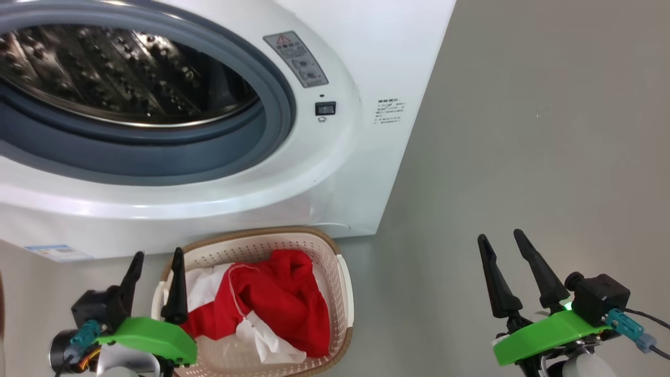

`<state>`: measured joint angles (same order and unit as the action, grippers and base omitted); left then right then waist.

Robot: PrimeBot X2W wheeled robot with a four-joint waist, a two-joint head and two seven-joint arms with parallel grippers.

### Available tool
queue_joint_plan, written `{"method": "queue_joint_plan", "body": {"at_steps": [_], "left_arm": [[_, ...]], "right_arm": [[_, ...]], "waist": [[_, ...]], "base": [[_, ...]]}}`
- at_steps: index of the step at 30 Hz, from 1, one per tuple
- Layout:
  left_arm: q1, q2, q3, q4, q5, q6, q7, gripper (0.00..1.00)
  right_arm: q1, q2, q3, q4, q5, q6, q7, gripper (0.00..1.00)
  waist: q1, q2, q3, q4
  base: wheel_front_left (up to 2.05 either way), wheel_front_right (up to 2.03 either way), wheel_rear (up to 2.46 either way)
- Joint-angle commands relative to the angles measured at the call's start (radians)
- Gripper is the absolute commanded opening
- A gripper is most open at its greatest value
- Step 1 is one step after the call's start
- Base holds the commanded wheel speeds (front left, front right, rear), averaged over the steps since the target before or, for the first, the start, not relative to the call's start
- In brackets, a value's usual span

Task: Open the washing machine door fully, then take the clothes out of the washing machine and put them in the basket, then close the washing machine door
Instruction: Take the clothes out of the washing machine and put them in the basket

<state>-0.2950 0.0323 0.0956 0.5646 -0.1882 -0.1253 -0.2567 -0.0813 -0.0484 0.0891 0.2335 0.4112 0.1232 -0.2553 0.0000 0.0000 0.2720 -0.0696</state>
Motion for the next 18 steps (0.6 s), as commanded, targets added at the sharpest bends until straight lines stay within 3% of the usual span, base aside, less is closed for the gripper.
{"method": "queue_joint_plan", "body": {"at_steps": [1, 18], "left_arm": [[0.021, 0.018, 0.026, -0.042, -0.008, -0.005, -0.005, 1.0], [0.171, 0.018, 0.011, -0.294, -0.005, -0.005, -0.005, 1.0]], "right_arm": [[0.009, -0.002, 0.016, -0.019, -0.016, 0.008, -0.006, 1.0], [0.063, -0.002, -0.004, -0.021, -0.026, 0.008, -0.006, 1.0]], "waist": [[0.0, 0.0, -0.026, 0.011], [0.0, 0.0, -0.089, 0.025]], "base": [[0.0, 0.0, 0.0], [0.0, 0.0, 0.0]]}}
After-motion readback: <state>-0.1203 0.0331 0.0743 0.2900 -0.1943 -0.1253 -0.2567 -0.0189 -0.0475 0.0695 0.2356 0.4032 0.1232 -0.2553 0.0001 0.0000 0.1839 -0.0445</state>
